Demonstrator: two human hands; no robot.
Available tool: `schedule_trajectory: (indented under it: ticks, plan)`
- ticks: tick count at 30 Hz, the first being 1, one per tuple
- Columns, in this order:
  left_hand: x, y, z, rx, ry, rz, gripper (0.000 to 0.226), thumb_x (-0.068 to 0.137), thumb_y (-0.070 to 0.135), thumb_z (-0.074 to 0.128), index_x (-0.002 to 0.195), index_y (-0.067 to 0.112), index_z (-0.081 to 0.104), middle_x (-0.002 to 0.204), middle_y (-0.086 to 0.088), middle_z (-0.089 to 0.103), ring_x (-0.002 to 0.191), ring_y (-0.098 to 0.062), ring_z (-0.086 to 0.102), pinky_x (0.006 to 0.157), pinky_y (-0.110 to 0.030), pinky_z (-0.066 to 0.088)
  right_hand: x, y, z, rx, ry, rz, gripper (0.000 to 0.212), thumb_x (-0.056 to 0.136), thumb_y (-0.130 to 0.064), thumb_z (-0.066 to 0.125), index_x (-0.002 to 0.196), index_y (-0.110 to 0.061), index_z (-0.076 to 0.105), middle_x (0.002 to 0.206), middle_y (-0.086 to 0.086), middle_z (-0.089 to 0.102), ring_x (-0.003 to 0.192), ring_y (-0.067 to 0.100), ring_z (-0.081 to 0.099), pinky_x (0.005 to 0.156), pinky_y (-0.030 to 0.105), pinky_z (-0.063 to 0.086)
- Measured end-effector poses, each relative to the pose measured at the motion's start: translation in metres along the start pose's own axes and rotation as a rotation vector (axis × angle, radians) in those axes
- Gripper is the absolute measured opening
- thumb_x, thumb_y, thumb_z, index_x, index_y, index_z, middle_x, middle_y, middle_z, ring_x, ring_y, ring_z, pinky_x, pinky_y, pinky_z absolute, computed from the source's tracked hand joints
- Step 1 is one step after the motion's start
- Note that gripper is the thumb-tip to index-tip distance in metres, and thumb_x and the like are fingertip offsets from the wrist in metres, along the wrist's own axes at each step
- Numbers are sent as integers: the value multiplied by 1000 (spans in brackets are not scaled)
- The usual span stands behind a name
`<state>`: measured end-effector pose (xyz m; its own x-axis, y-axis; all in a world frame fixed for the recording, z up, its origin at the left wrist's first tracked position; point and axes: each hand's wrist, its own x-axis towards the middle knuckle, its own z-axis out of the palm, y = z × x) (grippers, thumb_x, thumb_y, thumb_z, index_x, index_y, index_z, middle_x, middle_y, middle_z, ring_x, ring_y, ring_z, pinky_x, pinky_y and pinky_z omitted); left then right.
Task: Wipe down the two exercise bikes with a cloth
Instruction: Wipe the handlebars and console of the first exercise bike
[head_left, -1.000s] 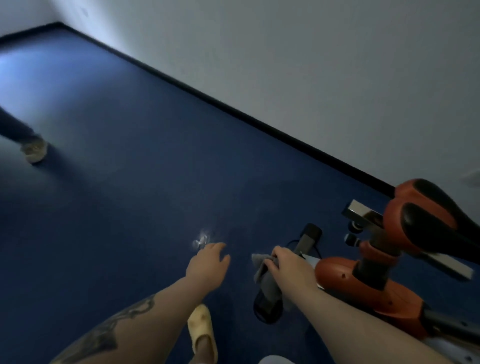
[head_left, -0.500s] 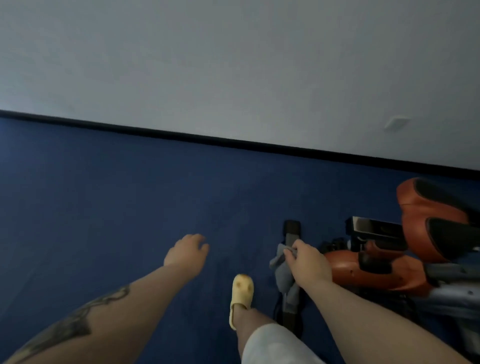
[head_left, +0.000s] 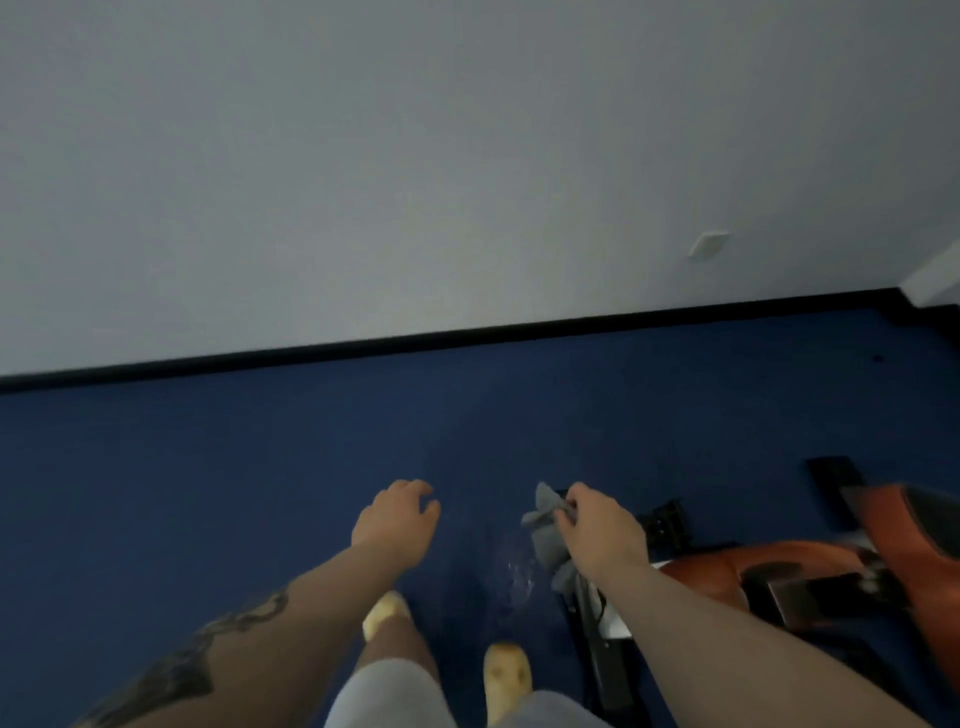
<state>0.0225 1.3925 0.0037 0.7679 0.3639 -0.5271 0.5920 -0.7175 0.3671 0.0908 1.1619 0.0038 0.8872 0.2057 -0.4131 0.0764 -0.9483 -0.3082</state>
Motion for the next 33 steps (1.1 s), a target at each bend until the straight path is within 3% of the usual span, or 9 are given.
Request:
schedule_trajectory:
  ticks: [4,7,12,22,33]
  plan:
    - [66,5,-41,93,-61,87,42,100,38,38,138,24,47,142,0,46,123,-23,51,98,-39,46,41,-20,-17,41,34,130,16,95,-37,46,89,-23,48,91,-2,59,77,17,55,61,29,41]
    - [121,14,-78,224,-115,205,42,100,38,37,138,24,47,143,1,46,123,-21,50,99,-36,45,60,-29,-25,170,133,271,19,95,-37,47,83,-23,45,87,-2,57,76,18,56,62,32,44]
    - [205,60,-125,397,-117,302,36,101,32,35,130,21,53,130,-1,55,104,-20,57,81,-32,48,84,-31,-45,294,244,487,22,95,-37,48,82,-20,45,86,0,58,77,21,57,64,34,47]
    - [269,241,-73,460,-278,741,39,99,35,39,133,20,52,135,-1,52,116,-21,55,93,-34,46,139,3,-85,420,391,712,22,95,-39,48,82,-22,45,82,-4,54,71,16,55,57,33,42]
    - [317,405,-38,655,-416,1007,41,99,36,38,135,21,51,138,-1,51,122,-21,51,99,-34,43,219,86,-180,441,461,856,15,94,-39,49,89,-25,51,88,-7,55,74,14,52,59,30,37]
